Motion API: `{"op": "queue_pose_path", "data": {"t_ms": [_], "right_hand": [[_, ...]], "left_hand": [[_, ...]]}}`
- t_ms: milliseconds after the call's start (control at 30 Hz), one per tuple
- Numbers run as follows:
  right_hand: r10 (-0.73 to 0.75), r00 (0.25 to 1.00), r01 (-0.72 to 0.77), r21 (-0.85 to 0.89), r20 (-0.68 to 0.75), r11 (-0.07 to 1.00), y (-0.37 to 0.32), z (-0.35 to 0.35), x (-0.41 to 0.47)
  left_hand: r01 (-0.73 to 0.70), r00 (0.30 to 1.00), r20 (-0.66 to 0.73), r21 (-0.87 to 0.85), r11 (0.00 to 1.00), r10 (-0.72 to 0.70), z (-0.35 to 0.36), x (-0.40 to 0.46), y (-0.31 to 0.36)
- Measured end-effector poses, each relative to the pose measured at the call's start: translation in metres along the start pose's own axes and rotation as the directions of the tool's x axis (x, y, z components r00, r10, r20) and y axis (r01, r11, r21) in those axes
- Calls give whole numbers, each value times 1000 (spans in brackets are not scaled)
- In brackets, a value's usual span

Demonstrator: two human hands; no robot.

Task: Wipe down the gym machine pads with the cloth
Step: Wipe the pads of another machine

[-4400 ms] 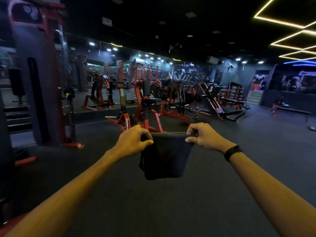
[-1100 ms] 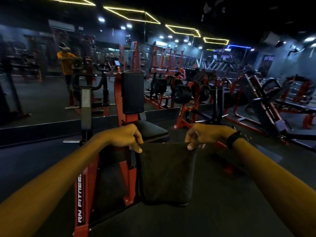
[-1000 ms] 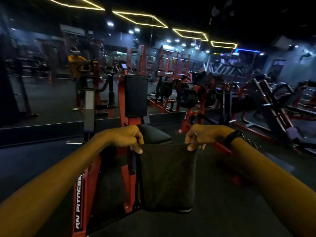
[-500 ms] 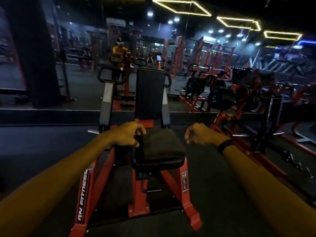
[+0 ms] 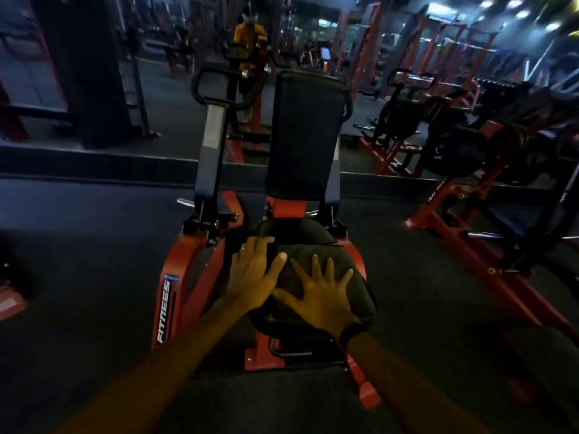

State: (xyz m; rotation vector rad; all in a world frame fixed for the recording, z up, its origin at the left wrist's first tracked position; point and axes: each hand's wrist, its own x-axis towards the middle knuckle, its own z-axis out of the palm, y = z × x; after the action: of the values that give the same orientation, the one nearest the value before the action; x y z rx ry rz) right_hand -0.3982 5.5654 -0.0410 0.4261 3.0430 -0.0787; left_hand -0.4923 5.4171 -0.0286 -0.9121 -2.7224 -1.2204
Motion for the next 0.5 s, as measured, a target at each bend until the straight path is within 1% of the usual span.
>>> {"op": "queue_pose_path", "data": {"t_ms": [33,100,133,233,333,433,500], "right_hand": [[-1,999,1,-10,-32,1000,2,4,8],[11,1000,-11,5,-14,1000,7,2,24],[25,1000,-26,23,18,999,10,2,39],[65,998,-65,41,3,997,12,1,72],[87,995,-89,61,44,994,16,4,113],[97,994,-103,103,58,989,22,4,158],[102,993,-109,112,63,988,25,5,186]], "left_hand": [[2,1000,-14,16,1000,-1,9,7,-7],[14,999,-42,0,1000,-14,23,15,-17],[50,998,-43,-56,997,-53,31,21,-21],[111,986,-106,-177,978,-131,38,21,-26],[93,986,-125,-158,983,-113,43,23,-33],[63,993,-93,-91,994,-71,47,28,-38],[81,994,-76,-52,995,-85,49,31,-41]]}}
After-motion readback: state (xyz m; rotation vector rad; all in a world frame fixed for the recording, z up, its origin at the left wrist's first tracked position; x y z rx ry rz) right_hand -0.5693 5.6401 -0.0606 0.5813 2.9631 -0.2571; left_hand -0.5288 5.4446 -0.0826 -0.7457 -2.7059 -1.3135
